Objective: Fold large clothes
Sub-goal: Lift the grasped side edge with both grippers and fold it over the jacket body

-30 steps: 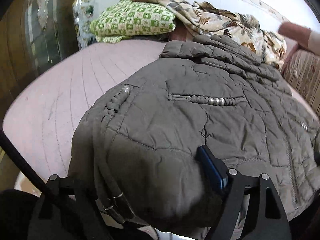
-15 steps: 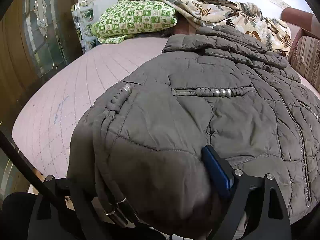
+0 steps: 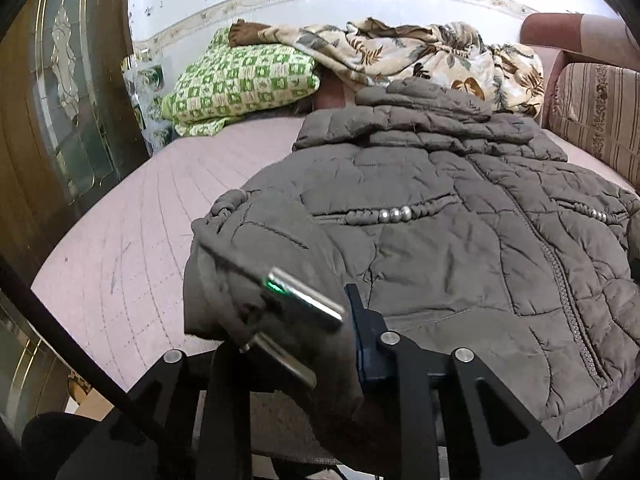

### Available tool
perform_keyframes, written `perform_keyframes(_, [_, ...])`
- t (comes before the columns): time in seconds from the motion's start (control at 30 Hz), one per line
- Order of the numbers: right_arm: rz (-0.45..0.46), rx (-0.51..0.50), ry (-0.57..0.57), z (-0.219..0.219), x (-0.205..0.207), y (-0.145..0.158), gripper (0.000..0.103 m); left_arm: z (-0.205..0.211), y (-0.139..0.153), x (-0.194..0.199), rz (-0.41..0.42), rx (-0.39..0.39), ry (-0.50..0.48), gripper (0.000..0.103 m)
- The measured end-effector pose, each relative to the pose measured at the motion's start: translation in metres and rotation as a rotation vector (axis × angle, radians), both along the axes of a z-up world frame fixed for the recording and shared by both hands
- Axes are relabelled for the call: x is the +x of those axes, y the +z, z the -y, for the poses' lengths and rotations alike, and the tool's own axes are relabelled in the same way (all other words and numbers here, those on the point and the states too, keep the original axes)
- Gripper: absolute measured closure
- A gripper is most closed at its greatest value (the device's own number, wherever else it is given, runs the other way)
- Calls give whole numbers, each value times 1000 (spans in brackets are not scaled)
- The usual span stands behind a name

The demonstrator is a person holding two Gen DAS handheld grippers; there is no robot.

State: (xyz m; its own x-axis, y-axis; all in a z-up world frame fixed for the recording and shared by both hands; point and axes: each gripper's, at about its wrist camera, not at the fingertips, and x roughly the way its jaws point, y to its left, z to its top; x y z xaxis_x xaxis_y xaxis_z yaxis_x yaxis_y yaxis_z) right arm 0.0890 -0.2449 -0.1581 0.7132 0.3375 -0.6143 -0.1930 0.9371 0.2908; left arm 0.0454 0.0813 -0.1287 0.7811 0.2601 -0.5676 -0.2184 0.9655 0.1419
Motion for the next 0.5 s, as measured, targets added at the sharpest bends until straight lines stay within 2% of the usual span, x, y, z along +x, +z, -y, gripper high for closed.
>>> perform_keyframes(0.5, [186,-121,-6,-9,-20,31,79,10,20,-15,115,75,2,84])
